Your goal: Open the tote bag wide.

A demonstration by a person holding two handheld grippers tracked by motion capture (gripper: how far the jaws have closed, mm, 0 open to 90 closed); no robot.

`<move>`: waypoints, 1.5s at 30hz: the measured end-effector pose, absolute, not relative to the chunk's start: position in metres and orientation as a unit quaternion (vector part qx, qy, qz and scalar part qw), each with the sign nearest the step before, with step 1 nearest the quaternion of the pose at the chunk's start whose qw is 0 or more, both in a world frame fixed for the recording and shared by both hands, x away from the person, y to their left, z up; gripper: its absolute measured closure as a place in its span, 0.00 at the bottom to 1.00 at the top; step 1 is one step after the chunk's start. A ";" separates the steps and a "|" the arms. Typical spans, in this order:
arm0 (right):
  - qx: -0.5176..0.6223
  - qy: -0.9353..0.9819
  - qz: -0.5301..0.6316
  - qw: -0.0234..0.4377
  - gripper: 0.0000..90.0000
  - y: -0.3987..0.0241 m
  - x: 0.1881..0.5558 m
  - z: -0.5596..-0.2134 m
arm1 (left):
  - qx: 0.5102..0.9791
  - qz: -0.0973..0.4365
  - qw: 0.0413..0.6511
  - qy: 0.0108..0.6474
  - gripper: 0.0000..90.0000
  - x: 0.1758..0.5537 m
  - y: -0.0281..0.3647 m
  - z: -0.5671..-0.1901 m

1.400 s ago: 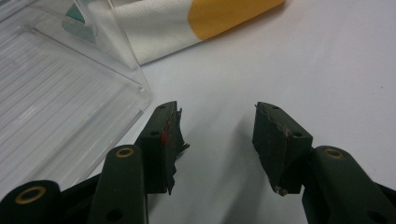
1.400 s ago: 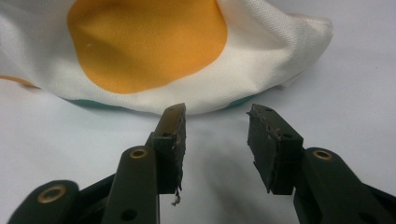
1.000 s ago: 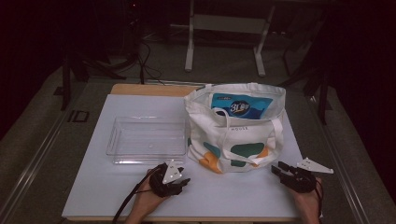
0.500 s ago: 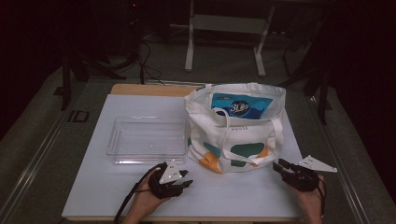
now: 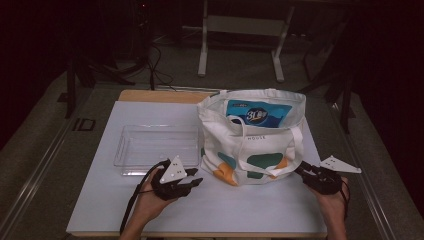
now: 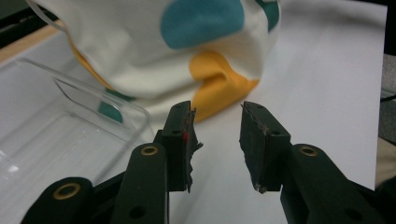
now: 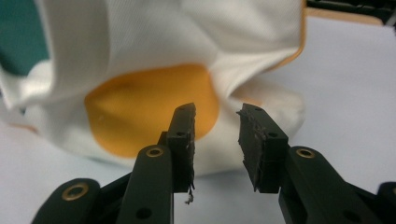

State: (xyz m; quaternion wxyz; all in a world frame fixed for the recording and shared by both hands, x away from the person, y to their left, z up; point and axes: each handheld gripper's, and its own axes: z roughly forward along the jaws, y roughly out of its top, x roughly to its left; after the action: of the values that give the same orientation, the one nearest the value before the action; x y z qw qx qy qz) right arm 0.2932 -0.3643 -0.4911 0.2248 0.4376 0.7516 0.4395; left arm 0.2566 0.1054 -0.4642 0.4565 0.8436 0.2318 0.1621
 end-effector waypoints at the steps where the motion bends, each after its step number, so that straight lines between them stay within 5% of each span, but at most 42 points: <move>1: 0.438 0.751 0.440 0.227 0.73 -0.365 0.295 -0.489 | 0.843 0.163 0.457 0.233 0.70 0.258 0.106 -0.462; 25: 0.463 0.729 0.438 0.249 0.73 -0.367 0.347 -0.459 | 0.836 0.163 0.453 0.263 0.64 0.317 0.122 -0.443; 39: 0.450 0.733 0.458 0.224 0.58 -0.364 0.371 -0.447 | 0.831 0.147 0.454 0.285 0.57 0.345 0.125 -0.443; 42: 0.444 0.740 0.459 0.212 0.58 -0.362 0.375 -0.447 | 0.830 0.142 0.457 0.285 0.56 0.349 0.124 -0.443; 45: 0.437 0.744 0.465 0.200 0.69 -0.361 0.377 -0.448 | 0.833 0.143 0.452 0.286 0.56 0.353 0.122 -0.443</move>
State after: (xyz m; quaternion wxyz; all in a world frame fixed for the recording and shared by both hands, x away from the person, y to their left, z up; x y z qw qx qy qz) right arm 0.3772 -0.3614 -0.4479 0.2002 0.4366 0.7437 0.4650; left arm 0.3527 0.1224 -0.4431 0.4517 0.8329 0.2857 0.1431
